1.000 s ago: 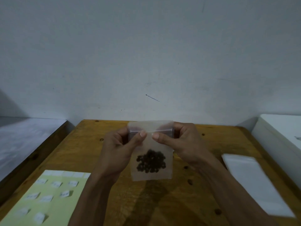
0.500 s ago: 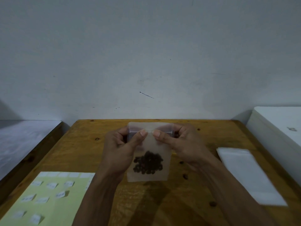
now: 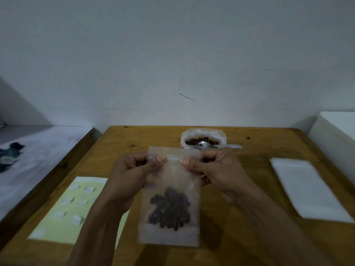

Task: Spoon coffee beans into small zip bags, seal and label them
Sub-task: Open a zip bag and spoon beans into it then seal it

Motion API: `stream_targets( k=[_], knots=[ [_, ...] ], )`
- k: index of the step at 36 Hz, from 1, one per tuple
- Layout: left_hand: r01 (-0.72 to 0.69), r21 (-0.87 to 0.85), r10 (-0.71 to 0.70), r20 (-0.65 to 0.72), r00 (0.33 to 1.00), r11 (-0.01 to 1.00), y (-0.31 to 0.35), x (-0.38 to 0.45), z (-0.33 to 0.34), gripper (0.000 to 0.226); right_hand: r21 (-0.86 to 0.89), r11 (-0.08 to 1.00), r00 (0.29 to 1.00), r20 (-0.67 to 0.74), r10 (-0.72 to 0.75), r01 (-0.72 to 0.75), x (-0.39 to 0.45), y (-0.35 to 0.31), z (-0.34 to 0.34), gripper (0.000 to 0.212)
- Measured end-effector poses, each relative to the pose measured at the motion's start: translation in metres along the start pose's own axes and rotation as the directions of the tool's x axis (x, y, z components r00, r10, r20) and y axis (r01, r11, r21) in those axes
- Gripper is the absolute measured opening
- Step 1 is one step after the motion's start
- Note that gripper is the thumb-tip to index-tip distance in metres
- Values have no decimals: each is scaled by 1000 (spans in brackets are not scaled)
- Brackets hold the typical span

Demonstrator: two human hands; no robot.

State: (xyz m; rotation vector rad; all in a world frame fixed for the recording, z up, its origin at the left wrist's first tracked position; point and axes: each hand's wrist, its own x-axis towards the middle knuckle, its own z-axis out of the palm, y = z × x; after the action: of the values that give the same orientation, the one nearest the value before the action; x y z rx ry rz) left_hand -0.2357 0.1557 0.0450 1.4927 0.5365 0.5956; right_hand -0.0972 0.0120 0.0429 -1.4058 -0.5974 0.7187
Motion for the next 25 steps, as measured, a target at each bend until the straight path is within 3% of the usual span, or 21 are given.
stream_targets(
  k=[2,6,11,15,18,22,25],
  knots=[
    [39,80,-38,-13,999,996,-7,-4,-13,41,-52,998,999,-25,33,-35,-1,14,11,15],
    [66,323,-44,-73,996,944,-24,-7,-31,18,-280,954,994,-49,94,-104,-2,38,27,12],
    [80,549,2,-149,989,832,-47,-1,-40,17,-704,710,999,-53,-9,-31,0,52,40,14],
    [90,712,53,-176,983,696,-57,4,-42,16,-823,568,996,-68,-54,-26,4,62,46,19],
    [121,784,39,-181,983,609,-64,8,-44,15,-870,493,996,-47,-75,-4,5,66,51,11],
    [167,849,45,-218,975,502,-66,8,-42,50,-926,377,996,-32,-89,4,6,67,56,48],
    [143,866,89,-210,974,479,-64,7,-39,56,-927,374,994,-31,-105,11,8,67,56,50]
  ],
)
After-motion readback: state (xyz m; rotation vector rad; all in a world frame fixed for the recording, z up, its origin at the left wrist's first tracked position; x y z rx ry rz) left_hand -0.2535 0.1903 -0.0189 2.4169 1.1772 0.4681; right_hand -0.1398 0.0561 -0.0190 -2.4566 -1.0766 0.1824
